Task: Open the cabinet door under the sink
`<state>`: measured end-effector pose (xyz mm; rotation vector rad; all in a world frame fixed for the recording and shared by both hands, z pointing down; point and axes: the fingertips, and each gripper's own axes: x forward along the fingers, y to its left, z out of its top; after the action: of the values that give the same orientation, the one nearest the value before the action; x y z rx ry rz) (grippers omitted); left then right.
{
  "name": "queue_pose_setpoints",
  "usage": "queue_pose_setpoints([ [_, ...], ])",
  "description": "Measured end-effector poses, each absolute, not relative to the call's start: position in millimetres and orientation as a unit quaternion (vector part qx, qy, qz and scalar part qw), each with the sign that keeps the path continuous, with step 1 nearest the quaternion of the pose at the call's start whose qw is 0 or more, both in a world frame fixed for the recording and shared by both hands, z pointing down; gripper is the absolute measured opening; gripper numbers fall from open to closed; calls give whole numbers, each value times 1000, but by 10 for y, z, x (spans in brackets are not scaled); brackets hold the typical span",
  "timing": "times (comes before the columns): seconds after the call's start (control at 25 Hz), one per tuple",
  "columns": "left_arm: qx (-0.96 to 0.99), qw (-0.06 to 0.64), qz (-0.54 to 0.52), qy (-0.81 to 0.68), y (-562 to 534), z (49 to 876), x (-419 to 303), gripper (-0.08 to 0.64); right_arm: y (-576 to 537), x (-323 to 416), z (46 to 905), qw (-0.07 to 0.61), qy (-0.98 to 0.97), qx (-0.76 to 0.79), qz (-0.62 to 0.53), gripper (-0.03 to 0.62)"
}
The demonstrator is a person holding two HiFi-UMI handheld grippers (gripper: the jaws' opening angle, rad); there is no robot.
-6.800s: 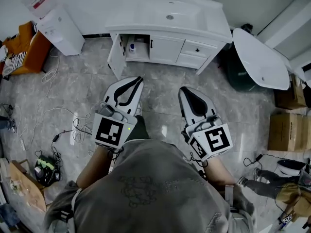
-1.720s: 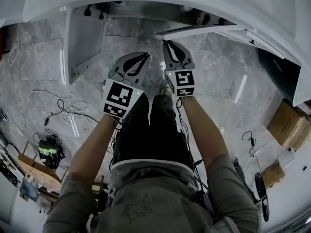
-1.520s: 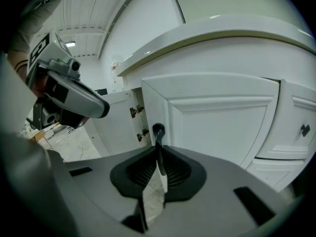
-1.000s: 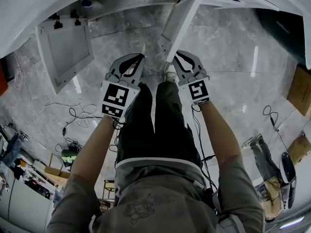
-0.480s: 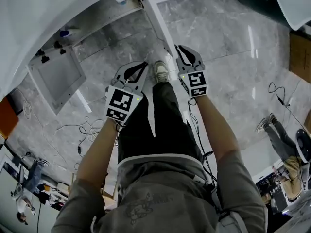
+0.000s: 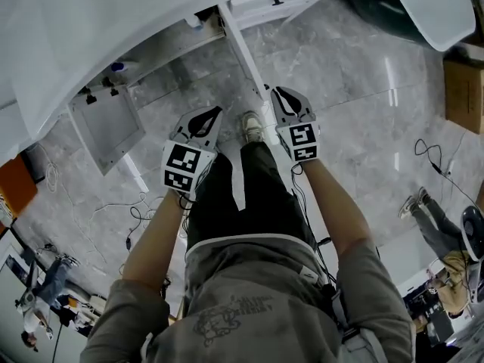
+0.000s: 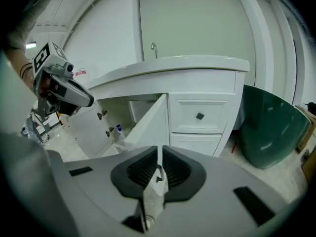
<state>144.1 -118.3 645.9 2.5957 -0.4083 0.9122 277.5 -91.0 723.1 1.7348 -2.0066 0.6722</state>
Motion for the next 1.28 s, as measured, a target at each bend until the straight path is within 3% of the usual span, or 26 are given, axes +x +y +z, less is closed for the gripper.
queue_pose_setpoints([
  [0.6,929,124,271,-220,-1655,4977,1217,21,-1471,2649,5530,200,-760,597,159,37],
  [1.28,930,55,200,-304,-1861,3539,605,22,-1675,1812,3474,61,-817,547,172,35],
])
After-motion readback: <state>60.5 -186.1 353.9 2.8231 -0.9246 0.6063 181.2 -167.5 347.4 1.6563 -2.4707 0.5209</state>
